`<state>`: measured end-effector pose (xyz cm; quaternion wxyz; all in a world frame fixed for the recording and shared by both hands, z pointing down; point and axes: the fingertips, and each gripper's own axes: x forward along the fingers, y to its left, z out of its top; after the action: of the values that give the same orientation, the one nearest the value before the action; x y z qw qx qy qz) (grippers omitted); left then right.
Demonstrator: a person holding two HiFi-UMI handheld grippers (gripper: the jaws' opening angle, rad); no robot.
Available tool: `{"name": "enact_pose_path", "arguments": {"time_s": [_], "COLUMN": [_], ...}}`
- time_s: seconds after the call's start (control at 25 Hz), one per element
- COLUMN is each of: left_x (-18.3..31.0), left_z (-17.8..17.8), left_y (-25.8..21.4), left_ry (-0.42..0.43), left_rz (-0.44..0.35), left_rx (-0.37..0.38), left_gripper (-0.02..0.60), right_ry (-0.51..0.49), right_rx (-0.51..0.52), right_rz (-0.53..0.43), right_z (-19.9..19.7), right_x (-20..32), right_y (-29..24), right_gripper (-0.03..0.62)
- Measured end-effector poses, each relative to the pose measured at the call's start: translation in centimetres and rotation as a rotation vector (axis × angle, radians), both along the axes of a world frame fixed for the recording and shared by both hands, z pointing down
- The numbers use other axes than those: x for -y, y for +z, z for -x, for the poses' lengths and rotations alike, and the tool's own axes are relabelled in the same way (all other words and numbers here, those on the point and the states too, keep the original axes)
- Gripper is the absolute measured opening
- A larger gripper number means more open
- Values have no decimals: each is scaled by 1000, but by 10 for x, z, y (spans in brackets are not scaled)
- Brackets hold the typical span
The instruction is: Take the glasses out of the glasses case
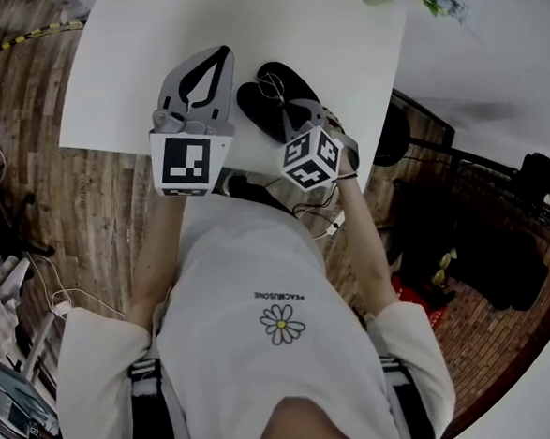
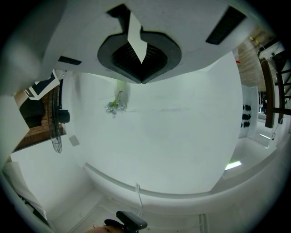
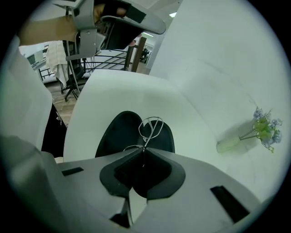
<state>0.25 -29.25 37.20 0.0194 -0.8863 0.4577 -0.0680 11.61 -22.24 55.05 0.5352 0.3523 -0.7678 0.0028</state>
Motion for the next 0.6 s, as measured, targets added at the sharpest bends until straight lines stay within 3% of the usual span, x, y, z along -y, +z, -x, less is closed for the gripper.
{"name": "enact_pose_path", "arguments": {"time_s": [0.32,0.6], "left_x": [-2,-6], "left_z": [-3,-8], "left_y": [-11,-31], "left_ry": [19,40], "left_rz": [-25,-70], "left_rx": [-1,-4], "left_gripper": [17,15], "right_ry": [77,146], "right_rx": [57,101], "right_rz": [-116,-274], "right_z": [-7,-20], "right_x": [16,36], "right_y": [-37,-92], "right_gripper": [23,23]}}
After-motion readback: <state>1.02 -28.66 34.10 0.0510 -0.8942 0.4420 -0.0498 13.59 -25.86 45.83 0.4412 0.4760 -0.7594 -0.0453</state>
